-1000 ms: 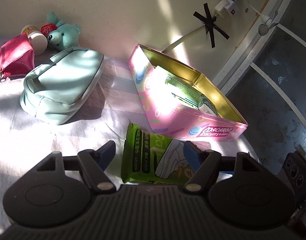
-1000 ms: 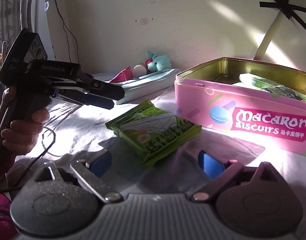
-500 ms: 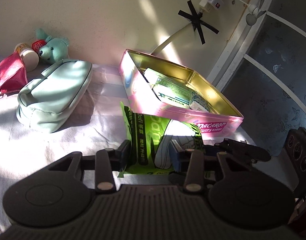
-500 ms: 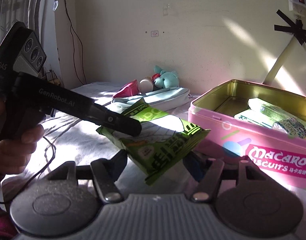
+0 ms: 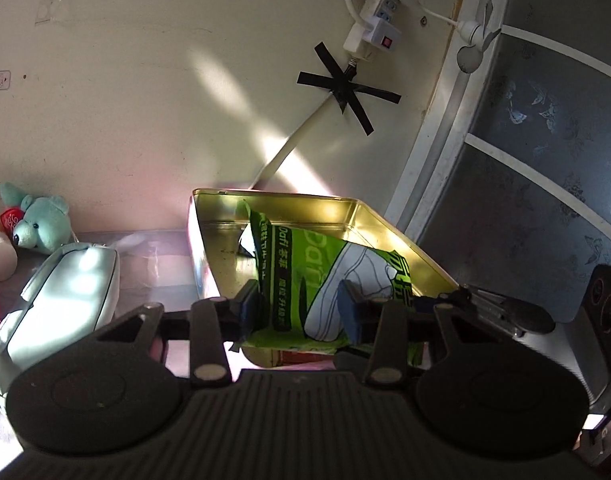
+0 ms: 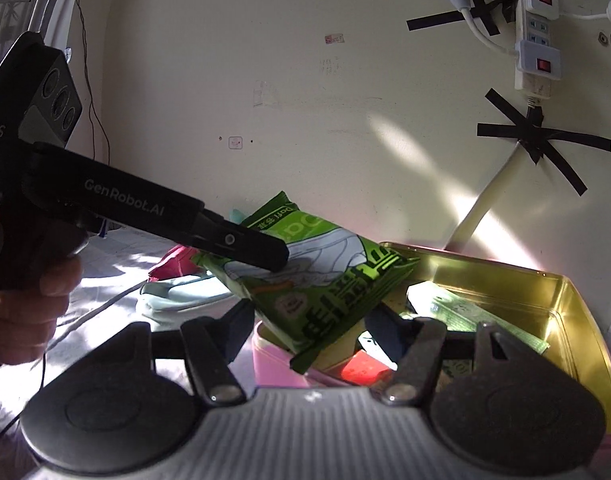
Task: Organize objects
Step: 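Carry the snack bag into the pink tin and open the left gripper, then reach the right gripper to the light blue pouch and grasp it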
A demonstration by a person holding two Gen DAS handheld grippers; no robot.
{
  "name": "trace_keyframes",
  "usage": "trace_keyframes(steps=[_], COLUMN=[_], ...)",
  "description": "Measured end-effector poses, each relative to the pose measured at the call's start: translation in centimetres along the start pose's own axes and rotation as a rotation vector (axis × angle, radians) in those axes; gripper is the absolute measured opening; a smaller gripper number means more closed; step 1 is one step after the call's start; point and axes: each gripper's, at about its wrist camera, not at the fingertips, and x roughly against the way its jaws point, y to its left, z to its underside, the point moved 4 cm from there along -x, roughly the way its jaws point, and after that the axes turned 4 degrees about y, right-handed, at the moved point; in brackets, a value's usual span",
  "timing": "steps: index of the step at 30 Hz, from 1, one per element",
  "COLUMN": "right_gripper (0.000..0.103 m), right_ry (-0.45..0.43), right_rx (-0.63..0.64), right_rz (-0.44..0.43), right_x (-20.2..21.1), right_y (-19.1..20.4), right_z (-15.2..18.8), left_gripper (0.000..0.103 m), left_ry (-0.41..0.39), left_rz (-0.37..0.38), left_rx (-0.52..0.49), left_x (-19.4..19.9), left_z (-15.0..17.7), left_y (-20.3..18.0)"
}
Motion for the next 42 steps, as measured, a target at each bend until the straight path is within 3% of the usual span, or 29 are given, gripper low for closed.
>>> trace_keyframes(steps=[7, 10, 12, 16, 24, 32, 42], right_gripper=[0.065, 0.078, 0.078, 0.077, 0.077, 0.078, 0.078], right_ry=[0.057, 0.030, 0.025, -0.006, -0.037, -0.056, 0.029], right_rx=[-0.079, -0.078, -0.106, -0.137, -0.134, -0.140, -0.070], right_rz=[0.016, 0.134, 0.199, 0.192, 0.153, 0.082, -0.051], right_x=[-3.2, -4.2, -4.4, -3.4, -2.2, -0.2, -0.8], right_y=[-3.4, -4.8, -6.0, -6.8, -4.9, -1.5, 5.9], right_z=[0.0, 0.1, 0.4, 0.9, 0.9, 1.0, 2.4], left_gripper=[0.045, 0.049, 0.051, 0.051, 0.054, 0.056, 0.058], left_ry=[0.057, 0.051, 0.062, 0.085, 0.061, 0.064, 0.113], left_rz=[-0.024, -0.085, -0.133, -0.117, -0.190, -0.336, -0.496], left_rx=[0.004, -0.018, -0.026, 0.012, -0.047, -0.060, 0.067], left_x=[-4.8, -7.1, -8.6, -9.3, -5.3, -0.2, 4.3], left_z=[-1.1, -1.7, -1.7, -1.0, 0.6, 3.5, 7.1], left_y=[0.1, 0.0, 0.1, 0.1, -0.3, 1.6, 8.5])
